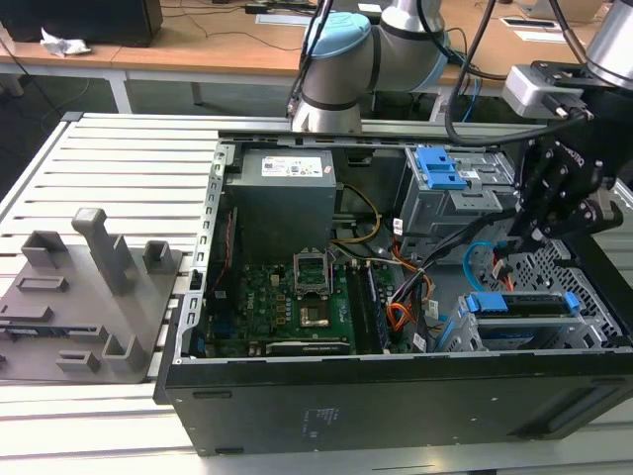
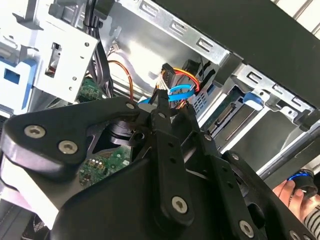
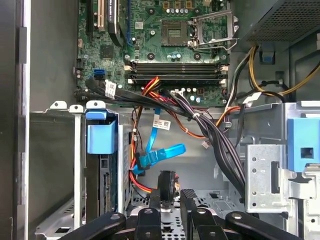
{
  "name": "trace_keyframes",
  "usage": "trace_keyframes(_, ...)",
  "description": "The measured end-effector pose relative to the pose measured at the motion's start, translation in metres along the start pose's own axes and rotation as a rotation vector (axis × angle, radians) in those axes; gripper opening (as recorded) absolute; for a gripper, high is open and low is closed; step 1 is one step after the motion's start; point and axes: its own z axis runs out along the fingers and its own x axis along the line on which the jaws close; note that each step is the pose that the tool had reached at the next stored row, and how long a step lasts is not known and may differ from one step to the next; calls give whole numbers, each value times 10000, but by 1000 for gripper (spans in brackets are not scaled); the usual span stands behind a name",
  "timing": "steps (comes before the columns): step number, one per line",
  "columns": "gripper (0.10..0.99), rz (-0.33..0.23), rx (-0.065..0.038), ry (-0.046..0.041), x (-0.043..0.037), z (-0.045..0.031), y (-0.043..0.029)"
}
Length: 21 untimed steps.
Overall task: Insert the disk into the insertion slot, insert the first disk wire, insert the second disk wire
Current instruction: 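Insert the first disk wire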
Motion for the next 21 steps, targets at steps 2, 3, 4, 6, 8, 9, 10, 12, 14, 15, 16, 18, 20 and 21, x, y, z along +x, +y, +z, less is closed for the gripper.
trace_keyframes(2,302,-15,1,53,1,6,25)
trace_keyframes(3,302,-43,2,167,2,9,72)
trace_keyframes(4,302,-61,2,218,4,13,106)
trace_keyframes(6,302,-83,4,230,6,28,116)
trace_keyframes(8,302,-94,5,310,6,32,116)
trace_keyframes(9,302,-93,5,376,6,33,117)
trace_keyframes(10,302,-90,5,458,6,34,117)
trace_keyframes(12,302,-86,5,605,7,41,117)
trace_keyframes(14,302,-87,5,609,7,41,117)
trace_keyframes(15,302,-87,5,607,6,42,117)
trace_keyframes(16,302,-87,5,608,6,42,117)
trace_keyframes(18,290,-87,5,608,6,43,117)
trace_keyframes(20,176,-87,5,608,6,43,117)
trace_keyframes(21,176,-87,5,608,6,43,117)
